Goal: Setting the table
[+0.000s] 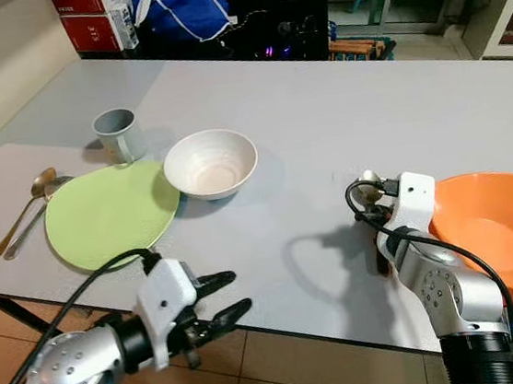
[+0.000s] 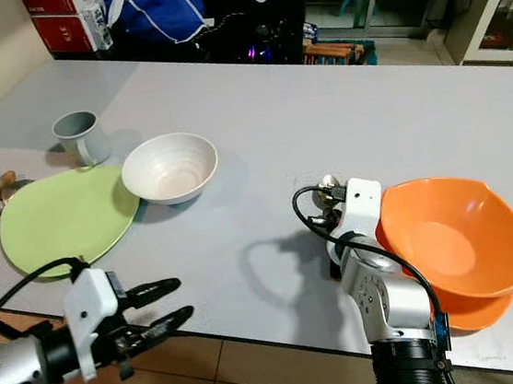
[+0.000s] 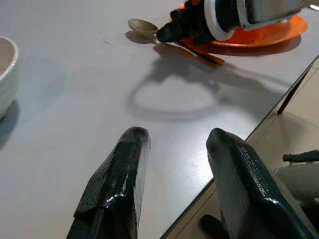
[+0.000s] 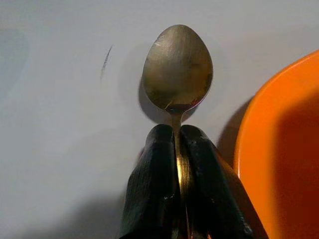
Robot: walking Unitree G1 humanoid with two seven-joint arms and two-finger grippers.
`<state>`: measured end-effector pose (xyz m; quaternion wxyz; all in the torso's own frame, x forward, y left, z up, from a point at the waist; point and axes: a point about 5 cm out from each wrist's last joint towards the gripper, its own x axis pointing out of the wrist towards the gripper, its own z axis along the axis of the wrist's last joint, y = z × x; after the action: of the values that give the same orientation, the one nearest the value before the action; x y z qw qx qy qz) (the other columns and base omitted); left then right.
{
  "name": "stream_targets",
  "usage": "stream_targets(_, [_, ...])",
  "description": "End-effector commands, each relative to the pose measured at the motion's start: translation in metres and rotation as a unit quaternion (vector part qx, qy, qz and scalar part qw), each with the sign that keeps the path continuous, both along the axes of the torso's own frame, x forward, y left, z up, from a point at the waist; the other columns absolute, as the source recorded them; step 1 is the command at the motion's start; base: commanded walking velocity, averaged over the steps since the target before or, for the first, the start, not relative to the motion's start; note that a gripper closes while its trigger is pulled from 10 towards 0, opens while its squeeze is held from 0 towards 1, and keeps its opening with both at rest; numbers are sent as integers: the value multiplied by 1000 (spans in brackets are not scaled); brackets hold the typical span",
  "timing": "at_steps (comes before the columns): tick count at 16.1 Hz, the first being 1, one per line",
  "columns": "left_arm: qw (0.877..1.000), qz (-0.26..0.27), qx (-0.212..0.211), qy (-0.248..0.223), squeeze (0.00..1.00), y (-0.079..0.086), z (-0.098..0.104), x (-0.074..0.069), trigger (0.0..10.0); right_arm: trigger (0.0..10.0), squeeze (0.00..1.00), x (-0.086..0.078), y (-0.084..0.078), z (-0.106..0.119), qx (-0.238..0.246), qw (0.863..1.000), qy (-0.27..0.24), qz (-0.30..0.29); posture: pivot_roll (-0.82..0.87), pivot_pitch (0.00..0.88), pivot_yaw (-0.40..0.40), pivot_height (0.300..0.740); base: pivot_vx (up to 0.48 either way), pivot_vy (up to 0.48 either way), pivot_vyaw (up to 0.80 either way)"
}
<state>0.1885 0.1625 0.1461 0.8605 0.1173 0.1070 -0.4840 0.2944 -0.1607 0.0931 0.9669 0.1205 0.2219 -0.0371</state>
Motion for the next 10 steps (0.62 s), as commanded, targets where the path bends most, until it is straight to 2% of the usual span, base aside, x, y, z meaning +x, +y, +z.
stream_targets(1, [1000, -7, -1, -7, 0, 3, 4, 1, 10000, 10000, 0, 0, 2, 3, -9, 1000, -10, 4, 69, 56, 11, 740, 0, 0, 0])
stream_targets(10, [1000, -28, -5, -2, 0, -2, 1, 2, 10000, 10000, 0, -2, 0, 1, -22, 1000, 1, 3, 67, 66, 11, 740, 0, 0, 0])
